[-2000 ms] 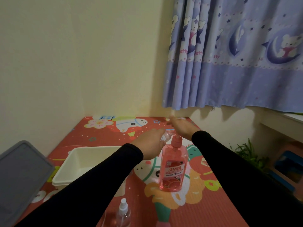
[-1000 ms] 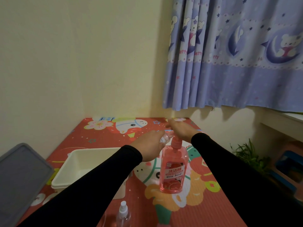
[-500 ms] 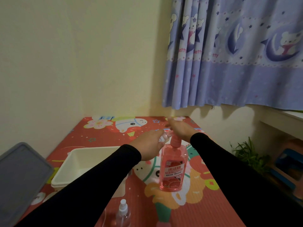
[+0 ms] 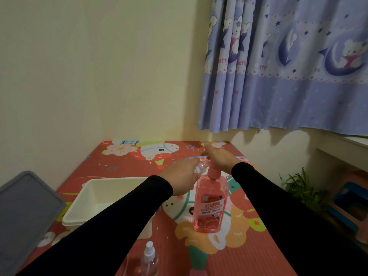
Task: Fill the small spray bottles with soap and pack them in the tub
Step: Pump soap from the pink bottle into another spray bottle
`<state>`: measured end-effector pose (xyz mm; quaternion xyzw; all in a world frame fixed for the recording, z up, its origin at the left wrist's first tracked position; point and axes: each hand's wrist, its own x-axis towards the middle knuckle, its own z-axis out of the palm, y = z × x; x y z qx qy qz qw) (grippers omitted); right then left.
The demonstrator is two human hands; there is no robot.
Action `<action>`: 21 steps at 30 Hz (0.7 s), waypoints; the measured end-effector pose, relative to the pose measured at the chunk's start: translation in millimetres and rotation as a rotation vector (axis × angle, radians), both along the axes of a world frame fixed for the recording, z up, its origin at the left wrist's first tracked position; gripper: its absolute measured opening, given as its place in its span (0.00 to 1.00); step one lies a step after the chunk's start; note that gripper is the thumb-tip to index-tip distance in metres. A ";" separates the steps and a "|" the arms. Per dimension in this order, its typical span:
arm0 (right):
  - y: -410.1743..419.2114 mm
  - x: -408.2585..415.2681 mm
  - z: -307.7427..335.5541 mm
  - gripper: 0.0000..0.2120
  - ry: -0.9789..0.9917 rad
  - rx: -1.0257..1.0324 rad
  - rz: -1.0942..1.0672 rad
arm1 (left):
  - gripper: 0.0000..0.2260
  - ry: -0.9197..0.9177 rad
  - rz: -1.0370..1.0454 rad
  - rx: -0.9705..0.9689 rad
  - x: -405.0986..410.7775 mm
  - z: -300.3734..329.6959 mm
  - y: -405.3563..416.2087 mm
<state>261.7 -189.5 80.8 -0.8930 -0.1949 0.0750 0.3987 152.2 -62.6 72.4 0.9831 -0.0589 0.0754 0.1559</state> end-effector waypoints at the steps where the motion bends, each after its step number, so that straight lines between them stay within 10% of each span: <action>1: -0.2 0.3 2.8 0.28 0.009 0.031 0.001 | 0.17 -0.007 0.002 -0.005 0.1 1.9 0.5; 21: -2.3 3.4 5.3 0.30 -0.033 0.072 0.002 | 0.18 -0.022 -0.005 -0.060 3.6 1.8 2.9</action>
